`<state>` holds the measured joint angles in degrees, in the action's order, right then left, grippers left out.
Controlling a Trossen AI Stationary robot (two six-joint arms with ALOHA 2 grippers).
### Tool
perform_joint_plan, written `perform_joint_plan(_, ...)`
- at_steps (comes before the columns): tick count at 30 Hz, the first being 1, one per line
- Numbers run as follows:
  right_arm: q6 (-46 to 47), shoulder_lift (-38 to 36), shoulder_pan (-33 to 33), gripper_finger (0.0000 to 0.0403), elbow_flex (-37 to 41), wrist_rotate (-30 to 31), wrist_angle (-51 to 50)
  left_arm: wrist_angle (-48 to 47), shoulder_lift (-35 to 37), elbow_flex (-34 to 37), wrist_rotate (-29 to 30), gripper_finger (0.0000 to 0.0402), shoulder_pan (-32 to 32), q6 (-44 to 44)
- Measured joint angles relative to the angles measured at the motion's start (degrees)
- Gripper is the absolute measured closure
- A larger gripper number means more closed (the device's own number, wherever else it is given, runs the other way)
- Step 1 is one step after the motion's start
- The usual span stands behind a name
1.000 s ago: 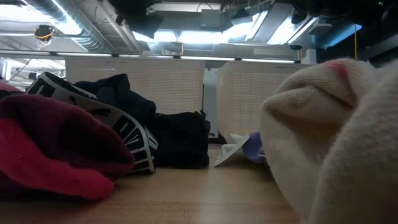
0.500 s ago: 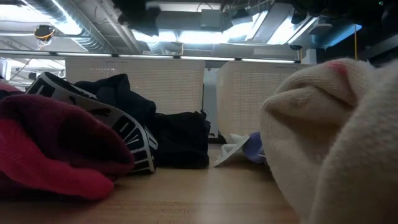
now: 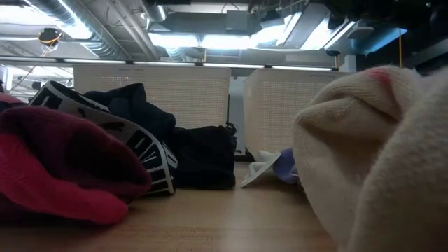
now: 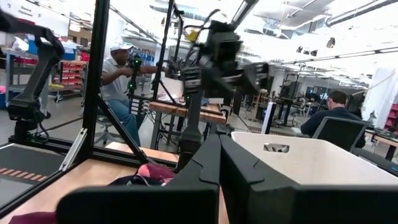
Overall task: Sort clothes
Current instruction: Put the right white sock into the left white laundry bin
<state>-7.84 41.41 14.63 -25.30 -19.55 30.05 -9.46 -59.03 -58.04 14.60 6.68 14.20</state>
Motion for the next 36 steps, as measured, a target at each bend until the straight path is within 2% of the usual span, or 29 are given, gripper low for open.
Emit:
perform_joint_plan(8,2.50,3.53,-0.04,0.0397,-2.22,1.10,-1.20,19.12,6.62,16.77,-0.71,0.0208,-3.15,3.57)
perform_joint_plan(11,3.63,5.52,-0.04,0.0397,-6.74,1.80,-7.94,23.34,7.81,20.96,-0.77,0.0208,-3.36,5.42)
perform_joint_plan(15,6.24,7.94,-0.75,0.0397,-15.28,5.20,-22.24,23.30,8.28,24.10,-0.73,0.0208,-3.32,5.63)
perform_joint_plan(19,6.81,10.85,-5.50,0.0397,-23.03,12.81,-35.07,22.67,9.43,24.70,-0.73,0.0208,-3.32,6.74)
perform_joint_plan(25,11.57,16.01,-17.54,0.0397,-34.83,27.07,-51.61,19.49,12.07,24.70,-0.71,0.0208,-3.32,5.77)
perform_joint_plan(30,22.87,20.25,-25.51,0.0398,-41.50,37.37,-66.47,18.91,12.81,24.70,-0.71,0.0208,-3.34,5.06)
perform_joint_plan(36,45.31,23.91,-30.43,0.0397,-42.36,36.81,-82.54,18.48,12.81,24.70,-0.71,0.0208,-3.32,4.28)
